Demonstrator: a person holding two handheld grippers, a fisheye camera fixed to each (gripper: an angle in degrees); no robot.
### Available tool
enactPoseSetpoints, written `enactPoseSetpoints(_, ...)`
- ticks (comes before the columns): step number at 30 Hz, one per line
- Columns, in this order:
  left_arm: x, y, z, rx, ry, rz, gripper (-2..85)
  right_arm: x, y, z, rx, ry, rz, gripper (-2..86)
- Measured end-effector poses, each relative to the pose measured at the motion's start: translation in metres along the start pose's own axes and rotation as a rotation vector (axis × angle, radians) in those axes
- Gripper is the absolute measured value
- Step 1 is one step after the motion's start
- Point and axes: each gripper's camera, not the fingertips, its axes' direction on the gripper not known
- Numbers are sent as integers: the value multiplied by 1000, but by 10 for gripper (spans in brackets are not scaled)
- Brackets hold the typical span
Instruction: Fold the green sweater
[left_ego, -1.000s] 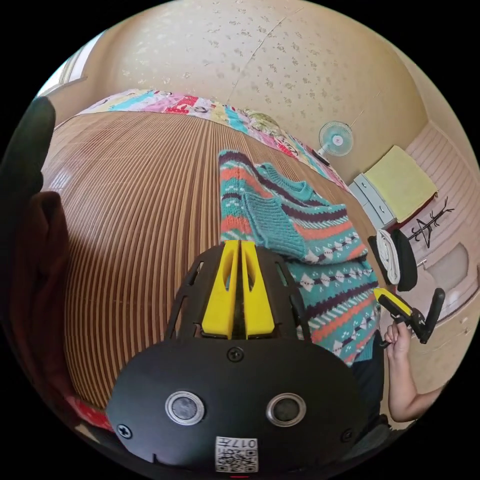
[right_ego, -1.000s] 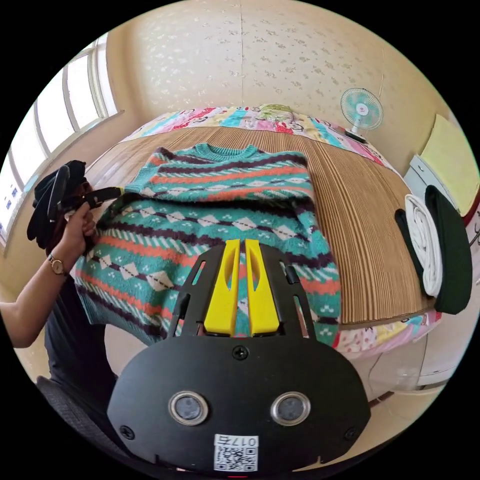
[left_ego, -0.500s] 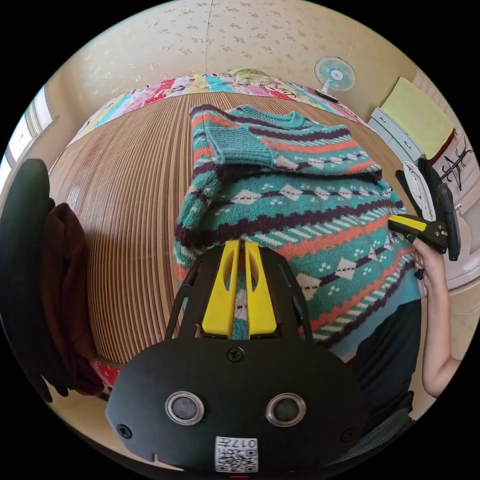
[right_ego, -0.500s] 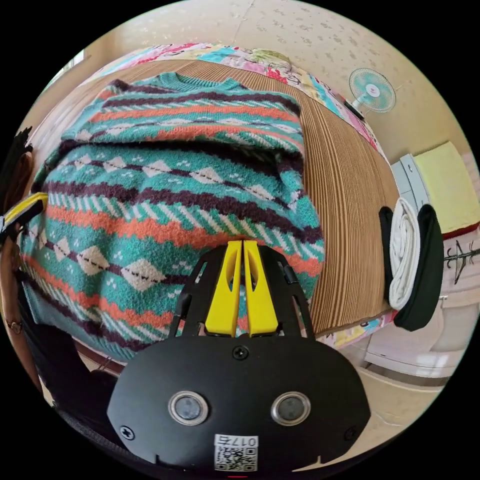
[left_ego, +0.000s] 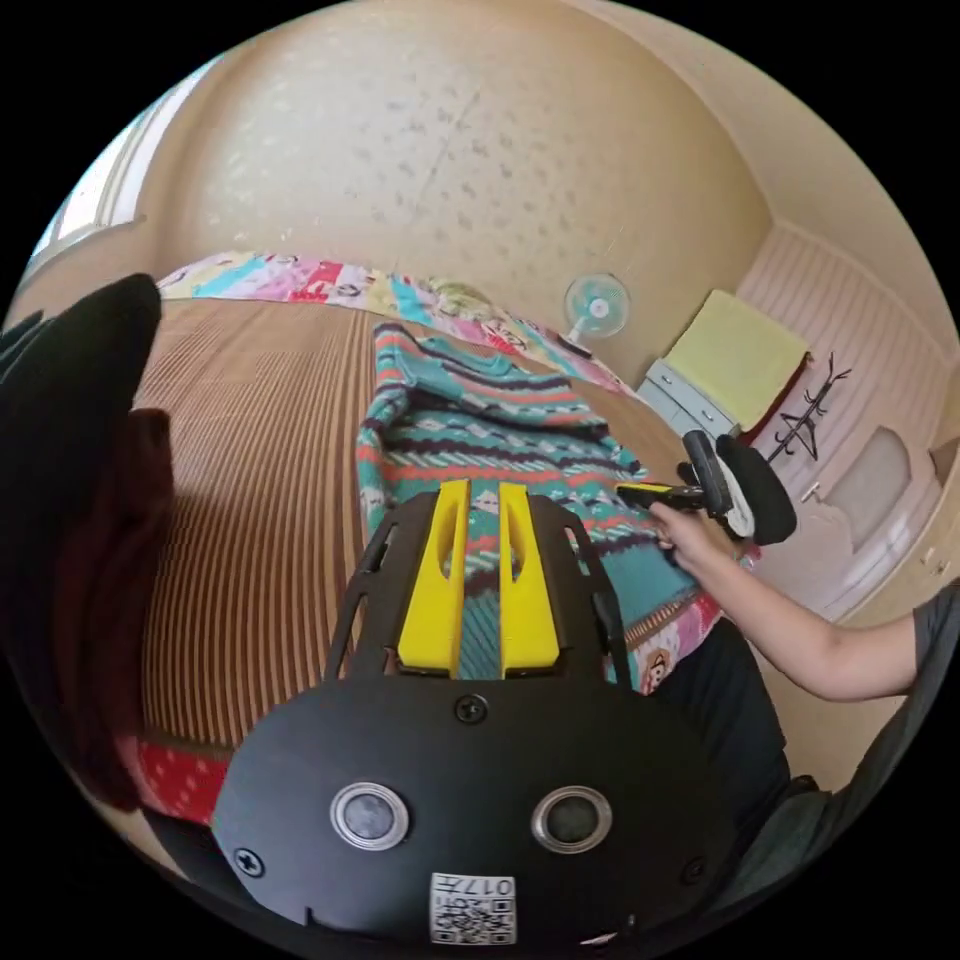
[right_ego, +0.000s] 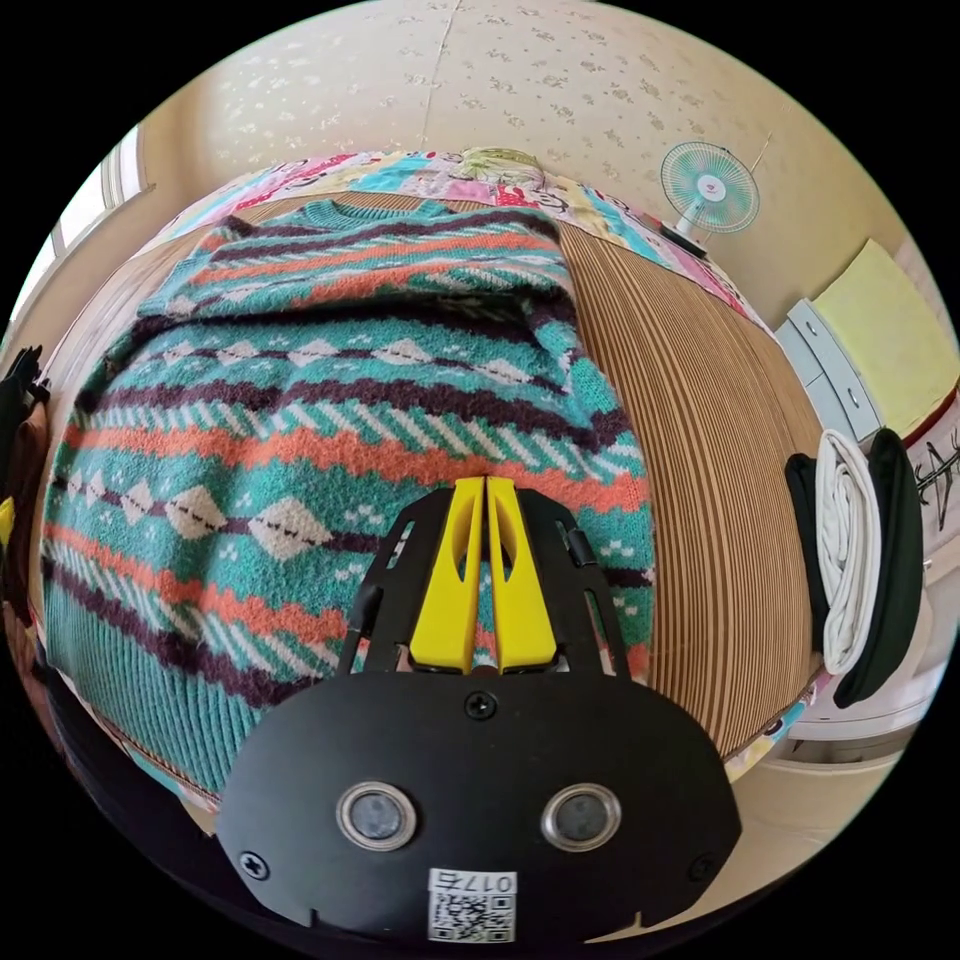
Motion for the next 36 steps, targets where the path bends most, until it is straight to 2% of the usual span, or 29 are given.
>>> enactPoseSetpoints(3,-11,26,-2,-186,5,-95,141,8,3,-1,6,12,-3,4)
enactPoseSetpoints(6,-22,43,8,-254,-17,-157,164,24,7,-2,6,-9,5,3)
enactPoseSetpoints(8,-32,44,7,-226,-26,-201,152,35,7,-3,-3,-33,10,3)
enactPoseSetpoints(10,-44,39,14,-255,81,-225,95,50,7,-8,-49,-63,-45,4)
enactPoseSetpoints(12,-68,34,22,-286,277,-293,47,69,13,-25,-111,-118,-101,5)
enactPoseSetpoints(14,-81,32,14,-262,368,-301,43,104,40,-61,-38,-205,-22,7)
enactPoseSetpoints(15,-88,30,2,-234,389,-288,41,132,69,-90,69,-259,52,9)
enactPoseSetpoints(16,-90,30,-5,-219,388,-278,41,158,101,-113,147,-271,135,11)
enactPoseSetpoints(18,-99,28,-28,-192,365,-239,40,196,149,-131,181,-246,267,17)
enactPoseSetpoints(20,-104,29,-37,-192,372,-231,39,225,188,-128,147,-292,354,30)
enactPoseSetpoints(22,-108,30,-41,-190,389,-235,38,250,219,-109,70,-440,389,72)
enactPoseSetpoints(25,-114,30,-43,-189,408,-265,37,266,237,-92,53,-594,411,126)
enactPoseSetpoints(28,-118,26,-57,-143,427,-279,37,272,238,-82,29,-704,417,122)
enactPoseSetpoints(30,-121,21,-69,-130,436,-275,35,279,240,-84,24,-720,441,69)
enactPoseSetpoints(32,-126,17,-81,-108,484,-276,32,291,246,-103,90,-753,434,51)
enactPoseSetpoints(36,-134,8,-141,49,663,-214,18,332,279,-183,422,-1039,393,36)
